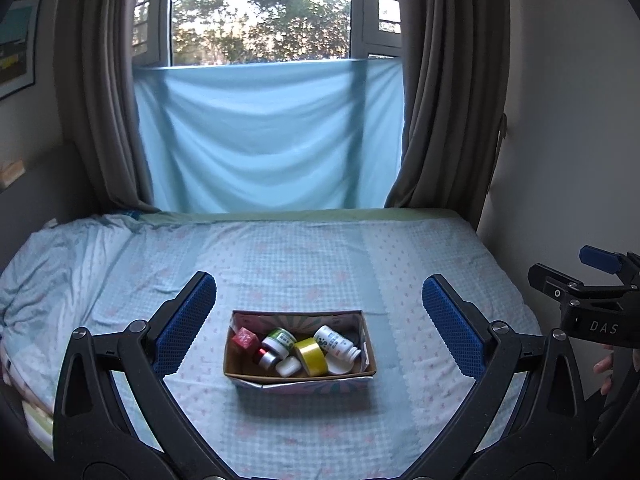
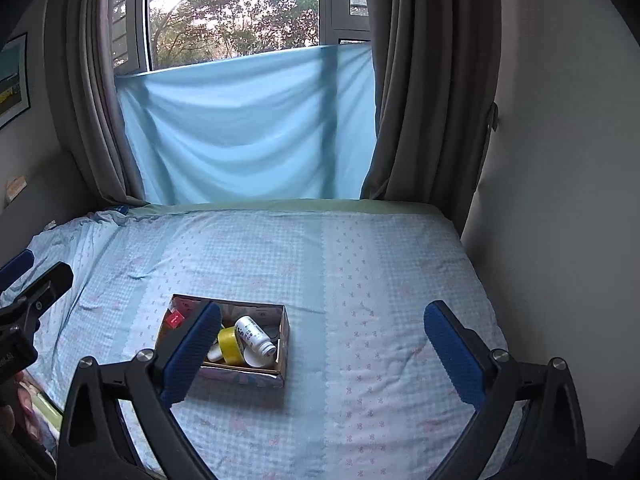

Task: Organize rigid objects

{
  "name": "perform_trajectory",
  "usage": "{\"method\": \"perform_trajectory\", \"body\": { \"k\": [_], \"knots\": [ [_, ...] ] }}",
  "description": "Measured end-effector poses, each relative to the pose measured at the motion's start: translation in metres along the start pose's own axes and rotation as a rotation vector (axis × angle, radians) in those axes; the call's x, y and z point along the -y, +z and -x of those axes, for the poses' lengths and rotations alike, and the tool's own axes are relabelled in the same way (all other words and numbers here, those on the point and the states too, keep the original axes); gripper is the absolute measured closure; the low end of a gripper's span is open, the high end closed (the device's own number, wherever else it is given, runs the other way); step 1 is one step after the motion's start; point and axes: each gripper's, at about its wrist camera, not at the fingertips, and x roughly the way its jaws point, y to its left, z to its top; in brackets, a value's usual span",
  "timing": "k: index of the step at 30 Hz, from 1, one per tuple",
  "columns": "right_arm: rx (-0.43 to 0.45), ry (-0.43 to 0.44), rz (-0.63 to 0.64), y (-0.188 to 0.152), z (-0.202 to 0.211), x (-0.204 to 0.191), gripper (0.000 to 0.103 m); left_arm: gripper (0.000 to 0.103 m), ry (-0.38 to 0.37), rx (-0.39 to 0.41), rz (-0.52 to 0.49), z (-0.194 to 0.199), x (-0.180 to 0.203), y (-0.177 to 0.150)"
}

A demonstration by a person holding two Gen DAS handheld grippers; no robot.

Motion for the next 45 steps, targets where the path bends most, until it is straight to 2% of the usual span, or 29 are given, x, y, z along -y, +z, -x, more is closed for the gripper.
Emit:
{"method": "perform_trajectory", "body": {
  "k": [9, 27, 45],
  "knots": [
    [0.028, -0.003, -0.004, 0.001, 0.007, 0.007, 0.002, 0.0, 0.0, -0.008, 0.001, -0.003, 0.008, -0.005],
    [0.023, -0.004, -0.008, 0.004, 0.005, 0.012, 0.002, 0.0, 0.028, 0.002, -0.01, -0.006, 0.011, -0.005],
    [0.033, -0.006, -0.015, 0.008, 0.004, 0.011, 0.002, 0.0, 0.024, 0.024, 0.006, -0.008, 0.006, -0.006]
  ]
}}
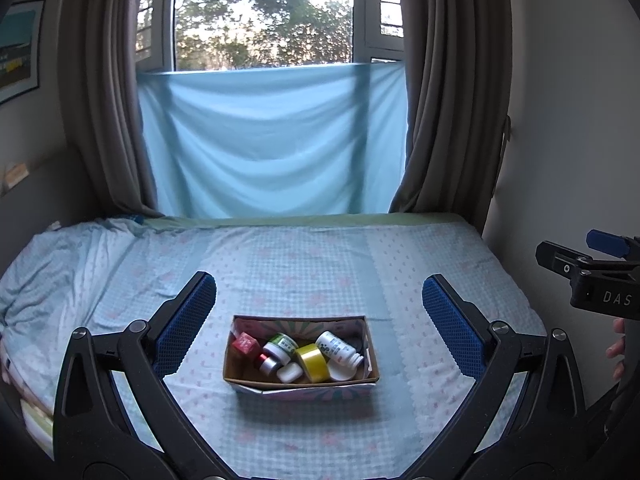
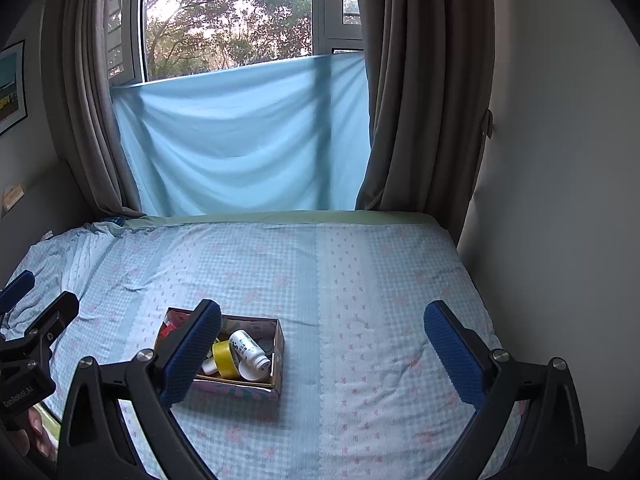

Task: Organize rigid objects

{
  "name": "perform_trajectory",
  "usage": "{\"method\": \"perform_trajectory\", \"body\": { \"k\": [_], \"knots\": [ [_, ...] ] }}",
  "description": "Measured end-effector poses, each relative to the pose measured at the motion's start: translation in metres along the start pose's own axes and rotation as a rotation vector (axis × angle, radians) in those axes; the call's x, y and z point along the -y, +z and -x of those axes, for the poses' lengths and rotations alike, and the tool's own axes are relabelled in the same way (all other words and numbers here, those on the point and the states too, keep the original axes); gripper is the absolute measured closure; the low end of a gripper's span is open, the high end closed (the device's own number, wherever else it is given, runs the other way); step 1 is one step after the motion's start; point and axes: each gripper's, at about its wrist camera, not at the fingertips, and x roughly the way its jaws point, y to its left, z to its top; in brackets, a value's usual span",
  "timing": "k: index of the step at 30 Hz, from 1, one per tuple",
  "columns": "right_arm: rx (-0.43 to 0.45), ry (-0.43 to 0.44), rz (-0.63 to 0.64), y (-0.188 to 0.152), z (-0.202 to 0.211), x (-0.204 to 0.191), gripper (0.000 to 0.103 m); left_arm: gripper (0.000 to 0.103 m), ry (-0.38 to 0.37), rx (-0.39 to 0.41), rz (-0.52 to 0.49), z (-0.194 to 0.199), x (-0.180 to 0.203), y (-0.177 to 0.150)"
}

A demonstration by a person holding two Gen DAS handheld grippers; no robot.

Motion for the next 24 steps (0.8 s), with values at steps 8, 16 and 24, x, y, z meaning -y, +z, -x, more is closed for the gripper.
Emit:
{"method": "perform_trajectory", "body": {
  "k": [8, 16, 24],
  "knots": [
    [-0.002, -0.001, 0.0, 0.002, -0.001, -0.001, 0.002, 0.0, 0.007, -0.002, 0.016, -0.002, -0.004, 0.0],
    [-0.002, 0.001, 0.004, 0.003, -0.003, -0.001, 0.002, 0.0, 0.033, -0.008, 0.039, -0.004, -0.01, -0.003],
    [-0.004, 0.002, 0.006, 0.004, -0.003, -0.002, 0.002, 0.0, 0.034, 0.007, 0.052, -0.001, -0.015, -0.005]
  ]
}}
